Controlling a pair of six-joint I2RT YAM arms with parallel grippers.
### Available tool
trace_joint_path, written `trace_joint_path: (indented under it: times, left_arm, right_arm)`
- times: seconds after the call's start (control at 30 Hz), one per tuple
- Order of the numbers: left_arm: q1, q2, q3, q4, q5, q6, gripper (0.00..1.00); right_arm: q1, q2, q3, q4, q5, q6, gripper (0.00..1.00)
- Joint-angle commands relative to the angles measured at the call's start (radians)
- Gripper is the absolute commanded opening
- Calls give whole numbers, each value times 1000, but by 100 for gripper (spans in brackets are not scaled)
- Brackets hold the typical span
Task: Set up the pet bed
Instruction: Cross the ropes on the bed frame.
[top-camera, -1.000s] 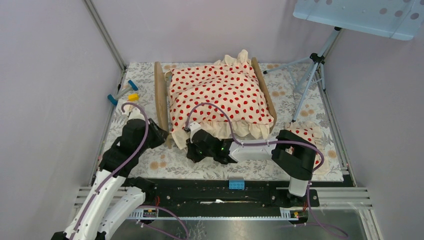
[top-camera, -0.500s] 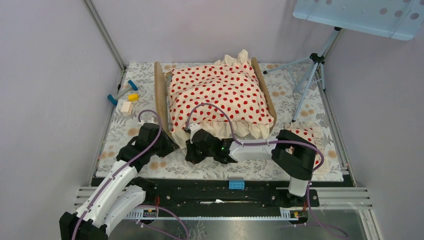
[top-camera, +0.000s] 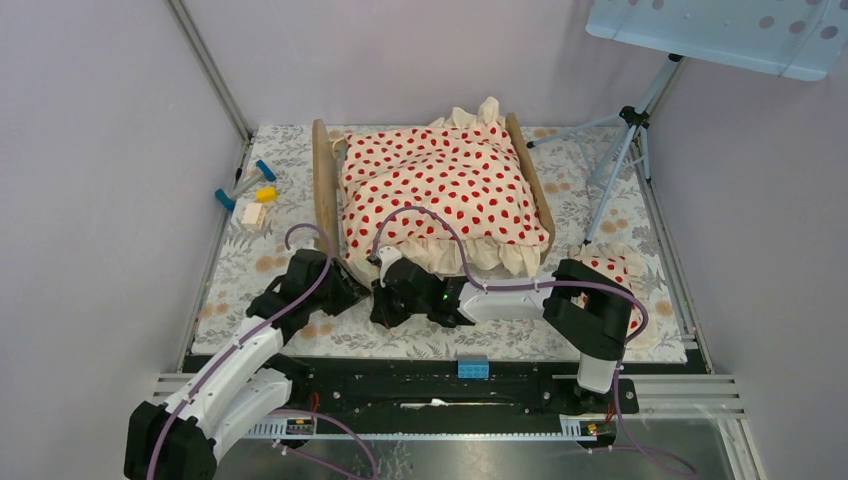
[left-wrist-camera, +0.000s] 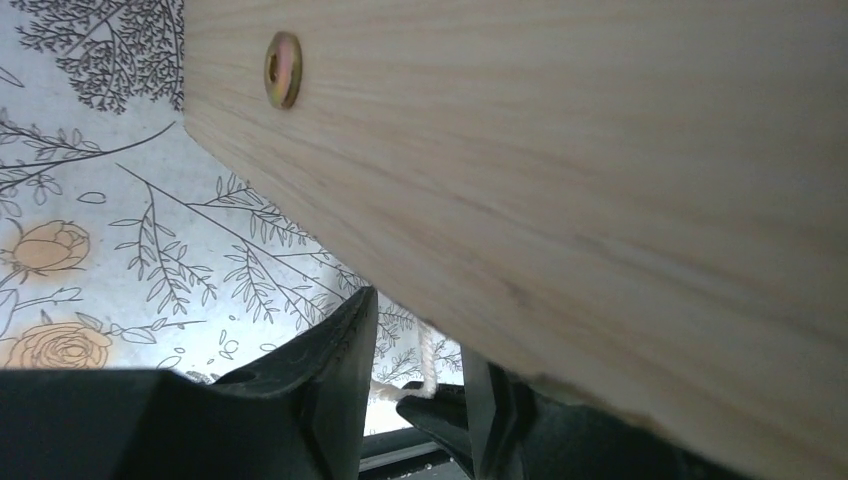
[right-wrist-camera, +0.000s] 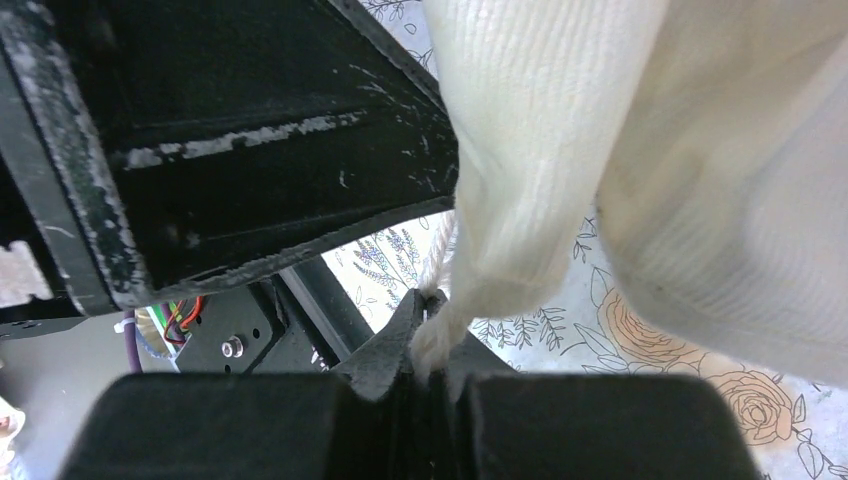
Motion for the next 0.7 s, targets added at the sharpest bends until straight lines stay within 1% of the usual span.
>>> trace_joint_path:
  times: [0.0, 0.17, 0.23, 0.27, 0.3, 0.4, 0.43, 0.5, 0.57, 0.63, 0.67]
  left_arm:
    - [-13, 20, -37, 119, 67, -17, 38]
    - [-23, 42, -73, 159, 78, -25, 38]
    - [-25, 49, -86, 175, 80, -27, 36]
    - [-26, 51, -93, 180, 81, -27, 33]
    - [-27, 51, -97, 185, 83, -29, 28]
    - [-29, 39, -105, 189, 82, -30, 2]
    - [-29, 28, -107, 187, 81, -28, 0]
    - [-29, 4, -110, 171, 72, -29, 0]
    - [-29, -22, -112, 147, 62, -34, 0]
    - [-29, -49, -113, 121, 54, -44, 0]
    - [-29, -60, -112, 102, 49, -51, 0]
  right_arm:
    - [-6, -32, 9, 30, -27, 12, 0]
    - [-7, -33, 6, 40, -30, 13, 0]
    - [-6, -33, 7, 42, -30, 15, 0]
    - [-6, -32, 7, 44, -30, 14, 0]
    - [-6, -31, 8, 44, -30, 15, 0]
    - [-7, -30, 10, 34, -21, 8, 0]
    - [-7, -31, 11, 24, -12, 0, 0]
    - [-7, -41, 8, 2, 16, -13, 0]
    - [-6, -61, -4, -15, 53, -30, 3]
    - [-7, -86, -16, -35, 96, -48, 9]
    - [-7, -95, -17, -47, 112, -61, 15]
